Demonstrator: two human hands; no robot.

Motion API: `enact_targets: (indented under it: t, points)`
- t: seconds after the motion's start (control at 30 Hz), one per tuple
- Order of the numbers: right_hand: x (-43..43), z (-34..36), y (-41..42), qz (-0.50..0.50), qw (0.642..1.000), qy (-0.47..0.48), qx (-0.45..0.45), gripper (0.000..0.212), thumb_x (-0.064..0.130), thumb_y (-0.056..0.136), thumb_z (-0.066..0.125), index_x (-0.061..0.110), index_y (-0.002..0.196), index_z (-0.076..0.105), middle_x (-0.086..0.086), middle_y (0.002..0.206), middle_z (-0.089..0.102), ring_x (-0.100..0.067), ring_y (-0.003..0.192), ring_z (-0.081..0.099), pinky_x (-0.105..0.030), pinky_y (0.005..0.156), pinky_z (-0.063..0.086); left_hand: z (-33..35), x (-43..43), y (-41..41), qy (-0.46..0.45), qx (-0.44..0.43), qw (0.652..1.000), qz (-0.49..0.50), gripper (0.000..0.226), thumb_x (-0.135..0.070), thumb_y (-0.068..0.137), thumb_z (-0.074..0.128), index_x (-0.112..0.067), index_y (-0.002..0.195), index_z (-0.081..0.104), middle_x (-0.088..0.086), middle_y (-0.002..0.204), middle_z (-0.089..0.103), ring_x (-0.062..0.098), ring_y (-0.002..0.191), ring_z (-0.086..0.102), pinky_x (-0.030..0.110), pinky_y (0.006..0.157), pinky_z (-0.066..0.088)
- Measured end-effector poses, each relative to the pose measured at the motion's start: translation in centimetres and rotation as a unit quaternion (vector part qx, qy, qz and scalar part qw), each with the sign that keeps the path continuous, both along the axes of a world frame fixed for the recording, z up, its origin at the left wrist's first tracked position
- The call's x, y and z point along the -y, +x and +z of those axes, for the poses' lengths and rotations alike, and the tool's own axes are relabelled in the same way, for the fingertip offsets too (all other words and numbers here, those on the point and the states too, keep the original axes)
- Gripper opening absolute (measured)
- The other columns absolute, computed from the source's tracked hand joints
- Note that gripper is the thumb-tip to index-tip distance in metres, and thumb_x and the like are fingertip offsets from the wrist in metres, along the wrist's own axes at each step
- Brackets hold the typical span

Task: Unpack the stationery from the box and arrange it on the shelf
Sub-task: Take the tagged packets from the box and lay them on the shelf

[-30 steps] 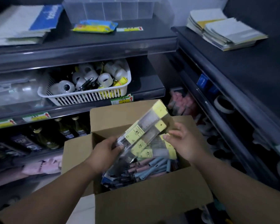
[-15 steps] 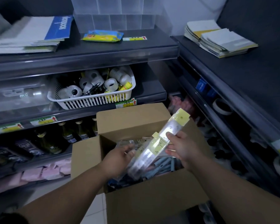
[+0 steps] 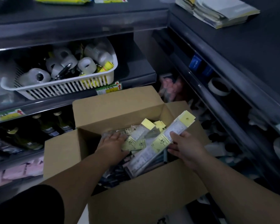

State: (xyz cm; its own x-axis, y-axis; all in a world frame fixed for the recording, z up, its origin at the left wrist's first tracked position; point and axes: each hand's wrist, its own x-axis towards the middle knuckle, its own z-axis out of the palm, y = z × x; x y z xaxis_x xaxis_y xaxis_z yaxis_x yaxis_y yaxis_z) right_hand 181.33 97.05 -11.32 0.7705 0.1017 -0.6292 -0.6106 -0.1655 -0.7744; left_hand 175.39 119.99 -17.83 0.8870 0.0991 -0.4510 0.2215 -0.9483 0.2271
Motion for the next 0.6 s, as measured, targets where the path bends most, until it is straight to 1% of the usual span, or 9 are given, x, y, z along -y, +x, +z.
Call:
enact_targets:
  t: [0.07,0.13,0.17,0.23,0.33,0.4,0.47,0.53,0.6]
  points:
    - [-0.1,-0.2,0.3,0.007,1.0,0.004,-0.008,0.012,0.022,0.1,0.05,0.014,0.103,0.058,-0.009,0.1,0.07,-0.021,0.088,0.068,-0.031,0.068,0.056,-0.5,0.1,0.3,-0.01,0.0,1.0,-0.02,0.071,-0.057,0.087,0.052,-0.044,0.148,0.017,-0.004,0.16,0.008,0.027,0.146,0.008,0.042,0.118,0.008]
    - [-0.1,-0.3,0.5,0.011,1.0,0.003,-0.012,0.011,0.022,0.099,0.051,0.014,0.101,0.058,-0.009,0.1,0.07,-0.02,0.085,0.067,-0.029,0.063,0.055,-0.8,0.5,0.7,-0.04,0.005,0.999,-0.03,0.066,-0.055,0.087,0.056,-0.047,0.145,0.025,-0.007,0.16,0.008,0.025,0.146,0.008,0.044,0.118,0.009]
    - [-0.1,-0.3,0.5,0.013,1.0,0.003,-0.013,0.01,0.022,0.099,0.051,0.014,0.099,0.058,-0.01,0.1,0.07,-0.02,0.083,0.067,-0.029,0.062,0.054,-0.8,0.7,0.8,-0.056,0.01,0.998,-0.028,0.064,-0.053,0.086,0.058,-0.047,0.143,0.03,-0.007,0.158,0.011,0.023,0.145,0.011,0.044,0.118,0.012]
    - [-0.1,-0.4,0.6,0.011,1.0,0.002,-0.015,0.009,0.021,0.099,0.052,0.015,0.097,0.058,-0.01,0.1,0.07,-0.02,0.081,0.066,-0.029,0.06,0.054,-1.0,0.9,1.1,-0.073,0.032,0.996,-0.026,0.061,-0.049,0.083,0.063,-0.041,0.139,0.041,-0.005,0.151,0.025,0.02,0.139,0.023,0.039,0.114,0.022]
    - [-0.2,-0.4,0.6,0.012,1.0,0.0,-0.015,0.009,0.021,0.099,0.052,0.016,0.096,0.058,-0.009,0.099,0.071,-0.019,0.08,0.067,-0.028,0.059,0.054,-1.0,1.1,1.5,-0.051,0.042,0.997,-0.04,0.057,-0.051,0.081,0.065,-0.034,0.133,0.049,-0.004,0.136,0.04,0.018,0.127,0.038,0.037,0.106,0.035]
    - [-0.2,-0.4,0.6,0.015,1.0,0.001,-0.015,0.009,0.021,0.099,0.051,0.016,0.098,0.058,-0.01,0.1,0.071,-0.019,0.08,0.067,-0.027,0.058,0.054,-0.8,1.3,1.6,-0.031,0.03,0.998,-0.049,0.056,-0.052,0.081,0.065,-0.029,0.13,0.051,-0.002,0.134,0.044,0.019,0.124,0.042,0.037,0.103,0.038]
    - [-0.2,-0.4,0.4,0.017,1.0,-0.002,-0.012,0.009,0.021,0.099,0.051,0.015,0.098,0.058,-0.01,0.1,0.071,-0.018,0.078,0.067,-0.027,0.057,0.054,-0.7,1.3,1.5,-0.022,0.019,0.999,-0.046,0.054,-0.049,0.081,0.066,-0.024,0.127,0.052,0.0,0.131,0.047,0.02,0.121,0.045,0.034,0.099,0.04]
    - [-0.1,-0.4,0.3,0.015,1.0,-0.002,-0.008,0.009,0.021,0.099,0.051,0.015,0.097,0.058,-0.01,0.1,0.07,-0.018,0.078,0.067,-0.027,0.058,0.054,-0.6,1.3,1.3,-0.039,0.018,0.999,-0.022,0.052,-0.043,0.081,0.069,-0.02,0.123,0.051,0.002,0.127,0.052,0.02,0.115,0.049,0.03,0.093,0.043]
    - [0.0,-0.4,0.2,0.013,1.0,0.004,-0.004,0.01,0.02,0.1,0.051,0.014,0.099,0.059,-0.011,0.101,0.071,-0.02,0.082,0.068,-0.029,0.061,0.055,-0.3,1.4,0.9,-0.08,0.021,0.996,0.034,0.051,-0.034,0.081,0.072,-0.018,0.124,0.05,0.003,0.124,0.058,0.02,0.112,0.054,0.028,0.087,0.046]
